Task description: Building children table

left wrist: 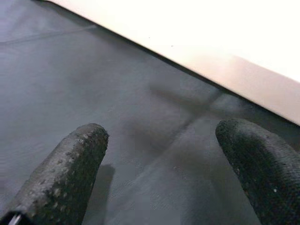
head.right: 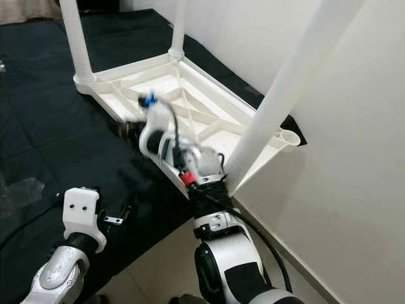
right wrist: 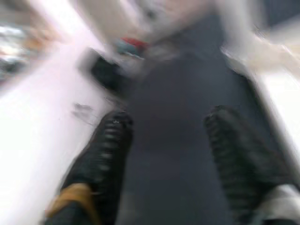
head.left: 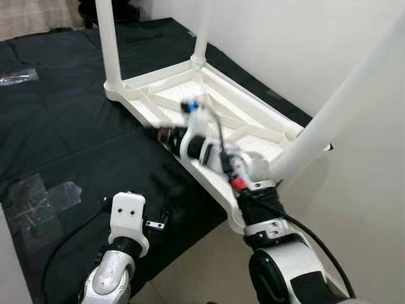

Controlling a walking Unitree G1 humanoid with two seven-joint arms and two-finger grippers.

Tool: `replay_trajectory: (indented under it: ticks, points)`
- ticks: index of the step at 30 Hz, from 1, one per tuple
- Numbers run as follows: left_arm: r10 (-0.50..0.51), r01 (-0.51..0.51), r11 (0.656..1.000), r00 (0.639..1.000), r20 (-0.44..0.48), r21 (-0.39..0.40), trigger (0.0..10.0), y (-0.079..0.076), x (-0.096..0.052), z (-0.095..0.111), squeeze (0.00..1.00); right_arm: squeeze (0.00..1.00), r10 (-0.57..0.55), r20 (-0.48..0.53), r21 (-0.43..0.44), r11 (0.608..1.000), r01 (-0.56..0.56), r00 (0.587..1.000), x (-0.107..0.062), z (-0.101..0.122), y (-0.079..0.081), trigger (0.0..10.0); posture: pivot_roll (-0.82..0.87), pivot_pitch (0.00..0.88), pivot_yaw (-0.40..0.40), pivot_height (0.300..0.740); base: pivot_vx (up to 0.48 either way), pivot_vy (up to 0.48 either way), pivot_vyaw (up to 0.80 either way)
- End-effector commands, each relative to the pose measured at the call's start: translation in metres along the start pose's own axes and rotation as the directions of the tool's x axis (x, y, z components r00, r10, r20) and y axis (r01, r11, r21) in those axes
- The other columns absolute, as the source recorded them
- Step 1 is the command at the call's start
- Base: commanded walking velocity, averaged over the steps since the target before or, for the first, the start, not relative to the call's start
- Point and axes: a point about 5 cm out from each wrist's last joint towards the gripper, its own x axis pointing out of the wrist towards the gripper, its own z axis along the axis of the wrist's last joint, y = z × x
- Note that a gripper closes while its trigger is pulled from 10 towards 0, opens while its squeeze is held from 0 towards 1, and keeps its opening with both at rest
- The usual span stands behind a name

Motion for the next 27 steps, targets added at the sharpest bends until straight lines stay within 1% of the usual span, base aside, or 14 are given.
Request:
replay_trajectory:
  ticks: [1, 3, 5, 6, 7, 8, 9, 10, 11, 14, 15, 17, 21, 27]
  points:
    - [-0.002, 0.002, 1.000, 1.000, -0.013, 0.013, 10.0, -0.002, 0.000, -0.003, 0.00, 1.00, 0.151, 0.011, 0.039, 0.988, -0.152, 0.988, -0.008, -0.008, 0.018, 10.0, -0.04, 0.095, -0.171, 0.740, 0.000, 0.000, 0.00]
    - [-0.002, 0.002, 1.000, 1.000, -0.013, 0.013, 10.0, -0.002, 0.000, -0.003, 0.00, 1.00, 0.151, 0.011, 0.039, 0.988, -0.152, 0.988, -0.008, -0.008, 0.018, 10.0, -0.04, 0.095, -0.171, 0.740, 0.000, 0.000, 0.00]
    - [-0.002, 0.002, 1.000, 1.000, -0.013, 0.016, 10.0, -0.001, 0.001, -0.003, 0.00, 1.00, 0.202, -0.008, -0.004, 0.979, -0.202, 0.979, -0.023, -0.006, 0.021, 10.0, -0.05, 0.090, -0.163, 0.740, 0.000, 0.000, 0.00]
    - [-0.002, 0.002, 1.000, 1.000, -0.009, 0.023, 10.0, 0.000, 0.003, -0.002, 0.00, 1.00, 0.234, -0.044, -0.041, 0.971, -0.236, 0.971, -0.038, -0.006, 0.020, 10.0, -0.06, 0.082, -0.155, 0.740, 0.000, 0.000, 0.00]
    - [-0.002, 0.002, 1.000, 1.000, -0.009, 0.023, 10.0, 0.000, 0.003, -0.002, 0.00, 1.00, 0.234, -0.044, -0.041, 0.971, -0.236, 0.971, -0.038, -0.006, 0.020, 10.0, -0.06, 0.082, -0.155, 0.740, 0.000, 0.000, 0.00]
    - [-0.011, 0.011, 0.999, 1.000, -0.002, 0.034, 10.0, 0.001, 0.005, -0.002, 0.00, 1.00, 0.225, -0.126, -0.100, 0.966, -0.238, 0.966, -0.070, -0.014, 0.010, 10.0, -0.07, 0.078, -0.145, 0.740, 0.000, 0.000, 0.00]
    - [-0.011, 0.011, 0.999, 1.000, -0.002, 0.034, 10.0, 0.001, 0.005, -0.002, 0.00, 1.00, 0.225, -0.126, -0.100, 0.966, -0.238, 0.966, -0.070, -0.014, 0.010, 10.0, -0.07, 0.078, -0.145, 0.740, 0.000, 0.000, 0.00]
    - [-0.028, 0.027, 0.998, 1.000, 0.008, 0.052, 10.0, 0.002, 0.008, 0.000, 0.00, 0.84, 0.200, -0.196, -0.144, 0.963, -0.230, 0.960, -0.101, -0.023, 0.003, 10.0, -0.08, 0.072, -0.135, 0.740, 0.000, 0.000, 0.00]
    - [-0.043, 0.042, 0.997, 0.999, 0.017, 0.072, 10.0, 0.003, 0.011, 0.002, 0.00, 0.00, 0.150, -0.233, -0.184, 0.963, -0.195, 0.961, -0.127, -0.033, -0.003, 10.0, -0.09, 0.062, -0.126, 0.740, 0.000, 0.000, 0.00]
    - [-0.046, 0.044, 0.995, 0.999, 0.023, 0.086, 10.0, 0.005, 0.014, 0.003, 0.00, 0.00, 0.107, -0.264, -0.210, 0.964, -0.165, 0.959, -0.147, -0.044, -0.005, 10.0, -0.10, 0.058, -0.118, 0.740, 0.000, 0.000, 0.00]
    - [-0.040, 0.037, 0.994, 0.999, 0.025, 0.105, 10.0, 0.011, 0.019, 0.003, 0.00, 0.00, 0.049, -0.291, -0.202, 0.973, -0.111, 0.955, -0.170, -0.062, -0.007, 10.0, -0.11, 0.046, -0.107, 0.740, 0.000, 0.000, 0.00]
    - [-0.040, 0.037, 0.994, 0.999, 0.025, 0.105, 10.0, 0.011, 0.019, 0.003, 0.00, 0.00, 0.049, -0.291, -0.202, 0.973, -0.111, 0.955, -0.170, -0.062, -0.007, 10.0, -0.11, 0.046, -0.107, 0.740, 0.000, 0.000, 0.00]
    - [-0.031, 0.031, 0.992, 1.000, 0.000, 0.126, 10.0, 0.023, 0.023, -0.003, 0.00, 0.00, -0.061, -0.344, -0.138, 0.990, 0.014, 0.937, -0.212, -0.089, -0.017, 10.0, -0.12, 0.025, -0.084, 0.740, 0.000, 0.000, 0.00]
    - [-0.027, 0.029, 0.992, 0.999, -0.016, 0.125, 10.0, 0.029, 0.025, -0.008, 0.00, 0.00, -0.079, -0.357, -0.061, 0.996, 0.061, 0.931, -0.232, -0.093, -0.019, 10.0, -0.12, 0.015, -0.090, 0.740, 0.000, 0.000, 0.00]
